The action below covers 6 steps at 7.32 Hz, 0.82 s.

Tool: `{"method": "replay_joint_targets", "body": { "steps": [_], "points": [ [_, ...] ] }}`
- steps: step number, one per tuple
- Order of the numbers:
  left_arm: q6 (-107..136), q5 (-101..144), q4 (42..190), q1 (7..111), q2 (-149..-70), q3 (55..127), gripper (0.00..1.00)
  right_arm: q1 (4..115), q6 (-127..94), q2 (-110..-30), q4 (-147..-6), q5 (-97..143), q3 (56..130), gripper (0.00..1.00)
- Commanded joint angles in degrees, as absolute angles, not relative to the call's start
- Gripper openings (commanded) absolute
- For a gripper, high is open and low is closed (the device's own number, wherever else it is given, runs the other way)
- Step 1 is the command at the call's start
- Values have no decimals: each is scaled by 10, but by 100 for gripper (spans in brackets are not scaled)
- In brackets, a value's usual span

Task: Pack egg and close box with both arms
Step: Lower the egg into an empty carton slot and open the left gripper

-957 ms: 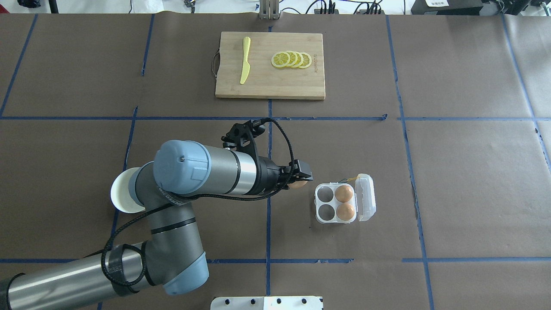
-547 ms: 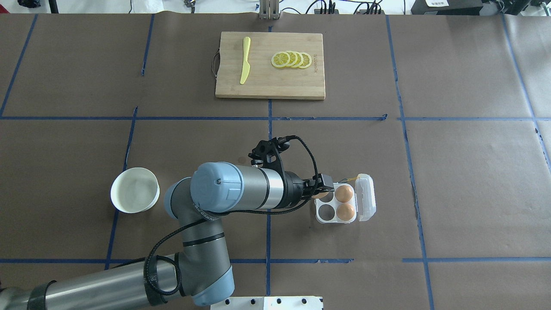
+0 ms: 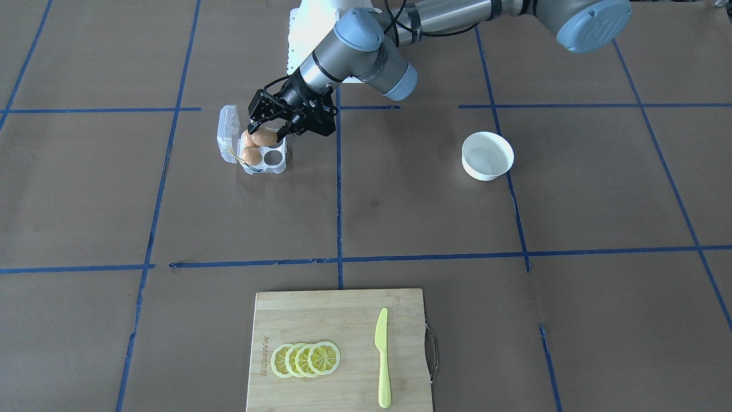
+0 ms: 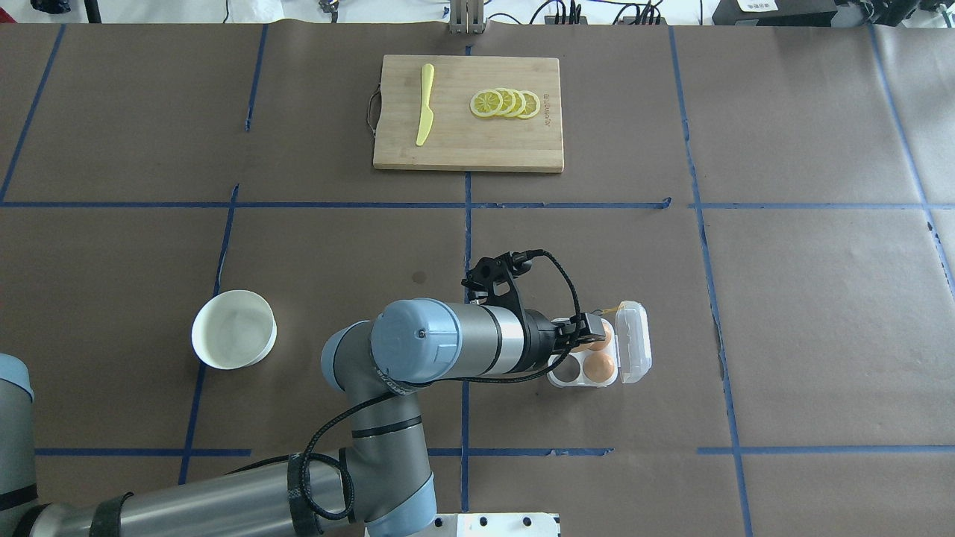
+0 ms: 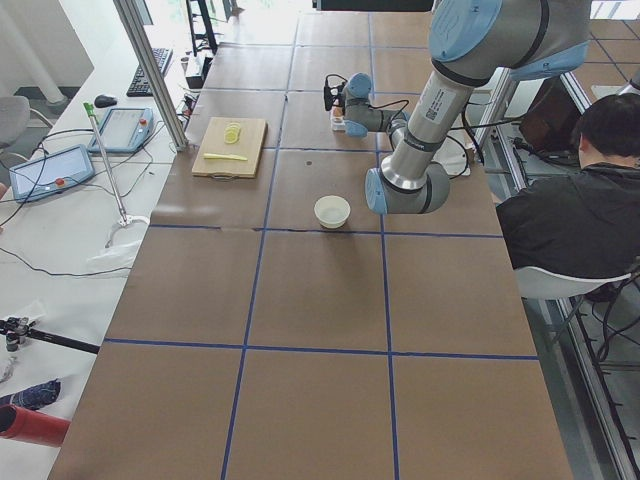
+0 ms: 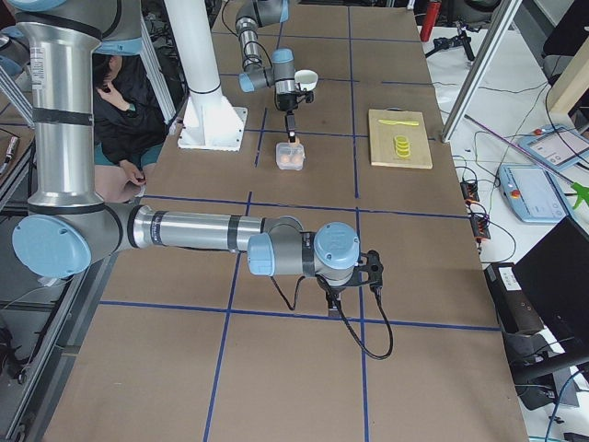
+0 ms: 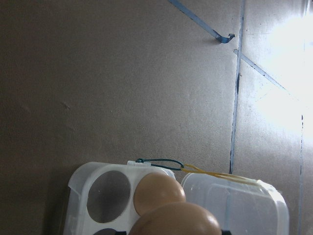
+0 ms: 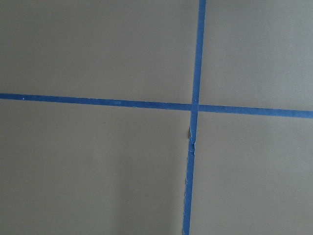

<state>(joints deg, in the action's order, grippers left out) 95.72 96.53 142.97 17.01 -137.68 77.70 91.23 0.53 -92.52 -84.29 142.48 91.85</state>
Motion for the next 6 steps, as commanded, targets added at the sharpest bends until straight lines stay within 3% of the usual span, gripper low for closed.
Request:
{"method": "replay_joint_targets", "body": {
  "steps": [1,2,3,6],
  "points": [
    [955,965,1430,170,-1376,773,0,912,5,-925,-843,1425,918,100],
    [952,966,1430,170,-1375,773,45,912,5,-925,-843,1425,918,100],
    [951,965,1430,170,-1375,773,96,912,5,-925,-843,1425,918,100],
    [937,966,1430,174,-1375,780,100,911,4,-923,-845,1425,920,100]
  ]
}}
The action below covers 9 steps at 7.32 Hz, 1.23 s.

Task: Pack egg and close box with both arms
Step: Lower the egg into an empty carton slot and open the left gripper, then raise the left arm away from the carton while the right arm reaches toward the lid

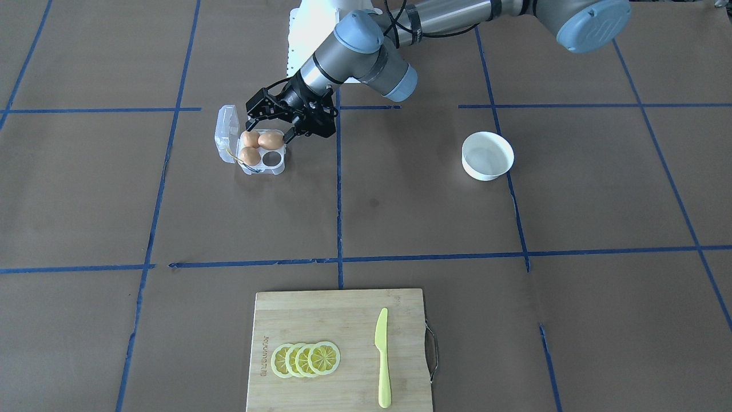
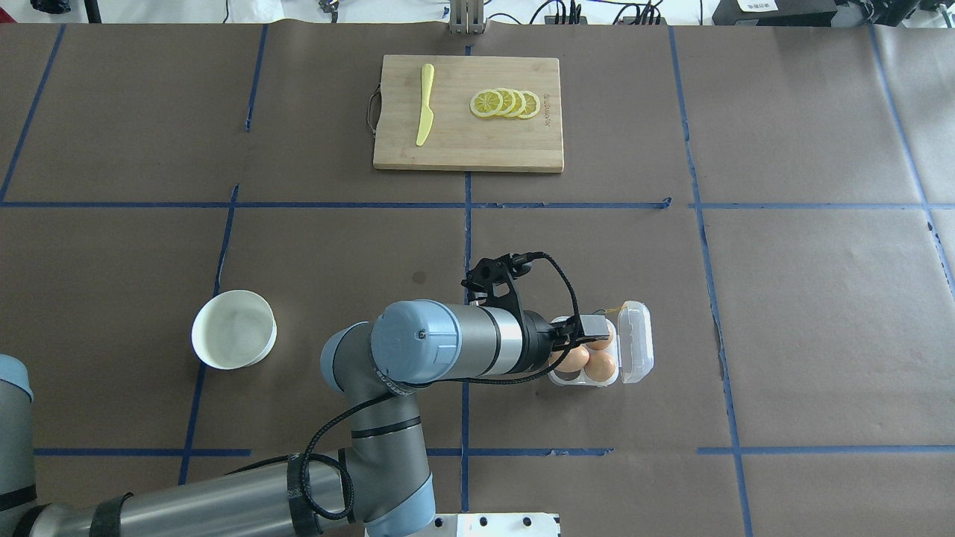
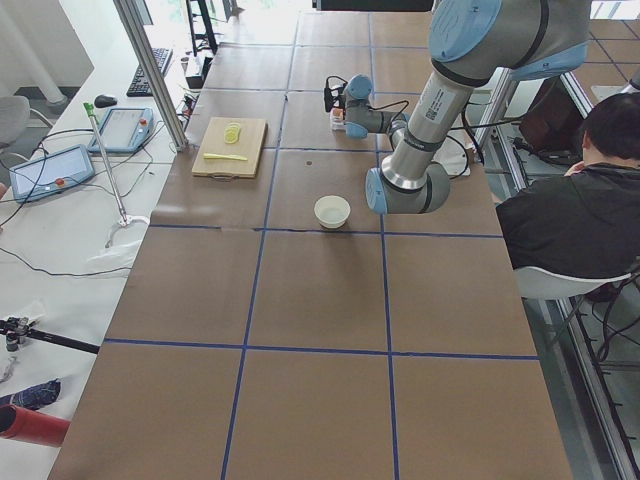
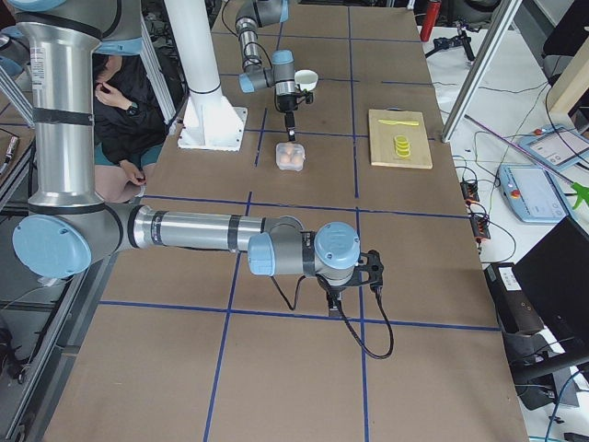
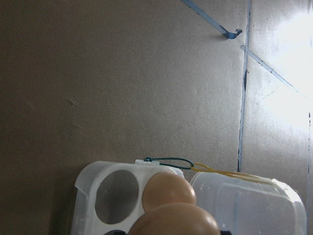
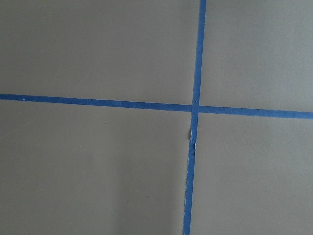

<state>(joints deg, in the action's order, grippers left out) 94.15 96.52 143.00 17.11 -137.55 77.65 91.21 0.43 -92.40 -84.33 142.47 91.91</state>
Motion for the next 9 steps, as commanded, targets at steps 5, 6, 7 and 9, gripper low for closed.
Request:
{"method": "replay_joint_targets", "body": {
  "steps": [5,6,7,9],
  "points": [
    [888,1083,1343,266,-1348,869,100,834,-207,-918,-713,1427,942,100],
    [845,1092,1272,284,-1315,932,100,788,-334,-919,-608,1400,942,100],
    [814,1102,1226,304,-1295,966,100,745,-445,-924,-515,1386,942,100],
    [791,1107,1156,352,-1264,1014,100,668,-587,-924,-428,1367,964,82]
  ]
}}
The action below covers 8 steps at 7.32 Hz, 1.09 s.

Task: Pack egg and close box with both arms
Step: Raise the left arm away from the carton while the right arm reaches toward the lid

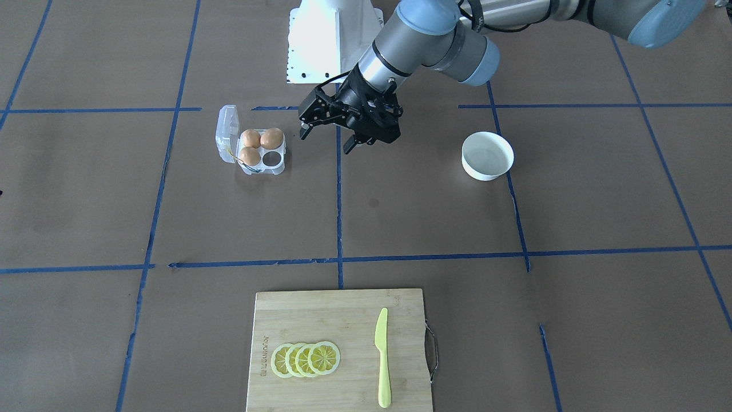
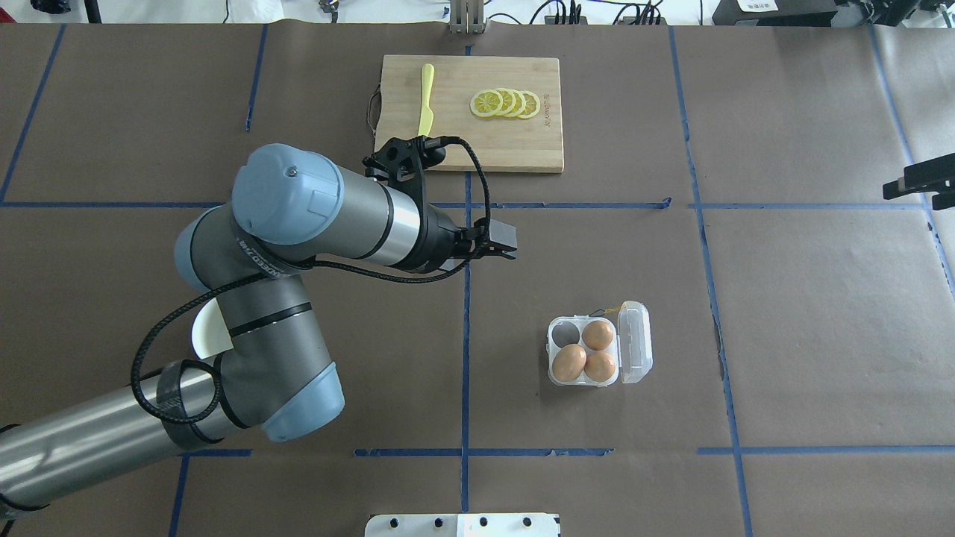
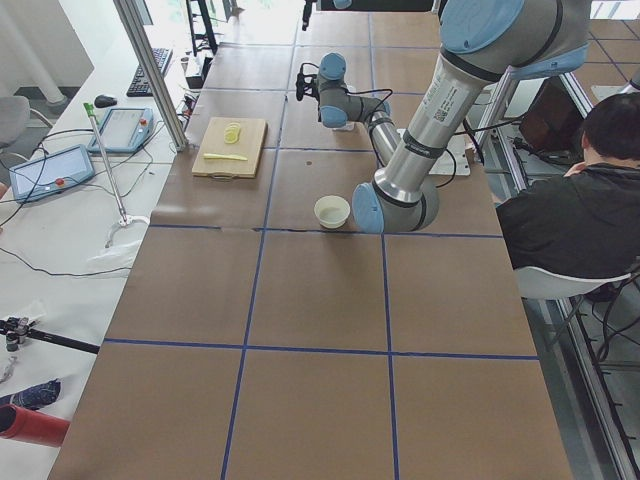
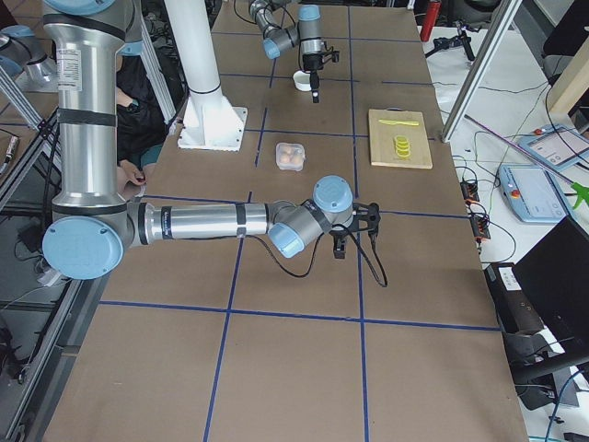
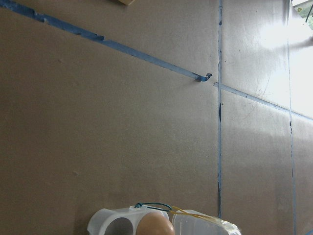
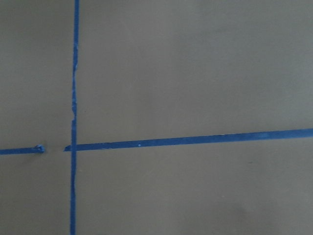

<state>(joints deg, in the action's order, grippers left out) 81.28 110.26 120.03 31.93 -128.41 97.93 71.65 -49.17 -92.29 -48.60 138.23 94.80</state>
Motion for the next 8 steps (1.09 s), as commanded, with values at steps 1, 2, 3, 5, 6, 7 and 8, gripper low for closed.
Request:
{"method": "replay_joint_targets", "body": {
  "steps": [1,2,3,5,6,7,8],
  "points": [
    [748,1108,1109,380,-1261,1039,100,622,-639,-924,-428,1363,1002,48],
    [715,1108,1087,390,-1260,1039,100,576,-699,-925,-428,1357,1029,13],
    [698,1108,1085,415,-1260,1038,100,542,-745,-925,-428,1357,1053,0],
    [659,1110,1085,438,-1252,1036,100,500,-745,-925,-428,1356,1062,0],
    [645,1112,1085,449,-1248,1035,100,475,-746,-919,-428,1346,1062,0],
    [628,1120,1086,450,-1237,1033,100,442,-746,-918,-428,1323,1069,0],
    [606,1129,1086,457,-1236,1031,100,417,-747,-917,-428,1304,1074,0]
  ]
}}
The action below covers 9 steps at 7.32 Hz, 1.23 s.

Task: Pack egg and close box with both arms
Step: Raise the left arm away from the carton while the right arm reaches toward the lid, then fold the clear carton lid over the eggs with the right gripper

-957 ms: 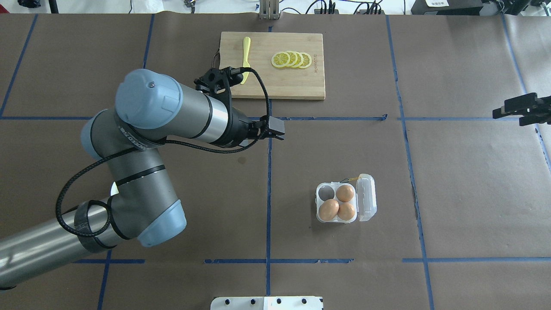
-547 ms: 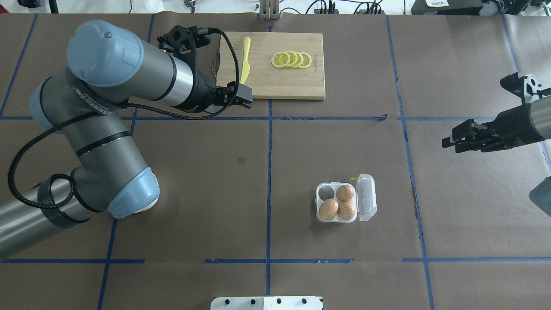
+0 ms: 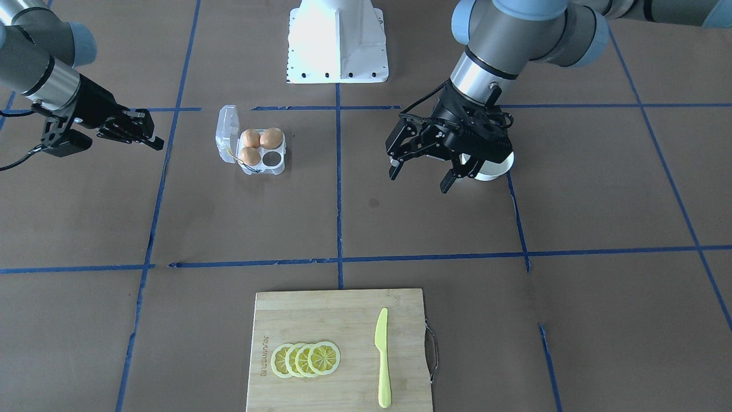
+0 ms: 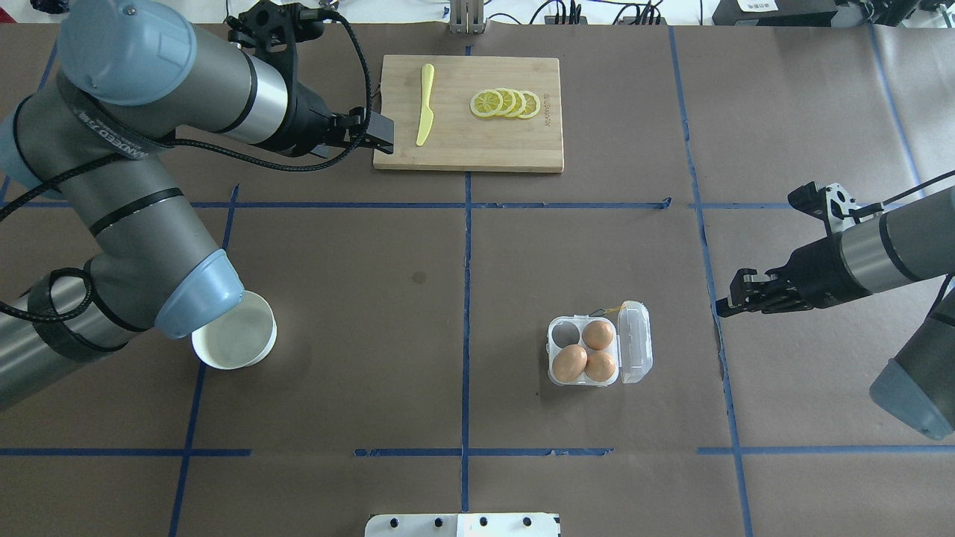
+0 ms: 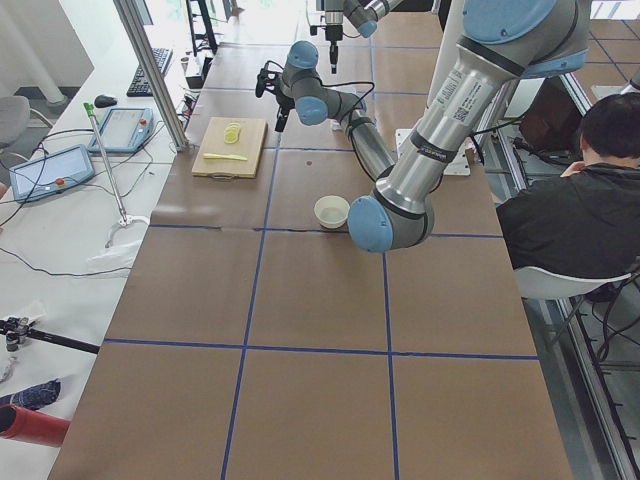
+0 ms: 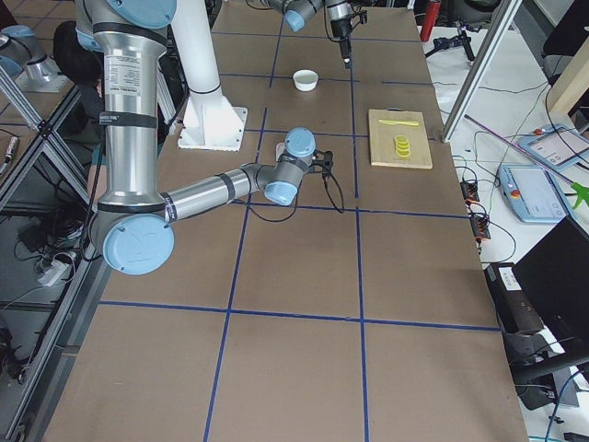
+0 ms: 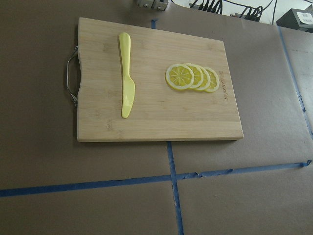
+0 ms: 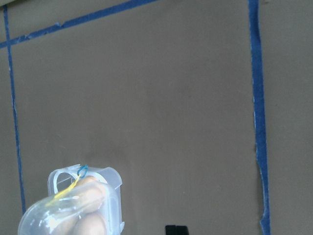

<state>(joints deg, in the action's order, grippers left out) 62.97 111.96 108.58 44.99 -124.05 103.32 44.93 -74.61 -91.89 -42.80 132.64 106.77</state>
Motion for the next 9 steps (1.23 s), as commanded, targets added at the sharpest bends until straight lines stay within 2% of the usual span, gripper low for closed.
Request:
{"method": "replay_joint_targets", "body": {
  "steps": [1,4,7,8,9],
  "points": [
    [603,1130,1088,462,-1224,1031,100,396,-747,-909,-428,1287,1075,0],
    [585,1149,1089,475,-1217,1031,99,347,-749,-839,-454,1254,1072,0],
    [549,1165,1091,502,-1198,1031,99,316,-755,-662,-631,1219,1068,0],
    [547,1169,1091,506,-1196,1030,99,312,-755,-632,-653,1214,1068,0],
    [528,1185,1091,513,-1181,1030,100,311,-755,-614,-653,1214,1068,6]
  ]
}}
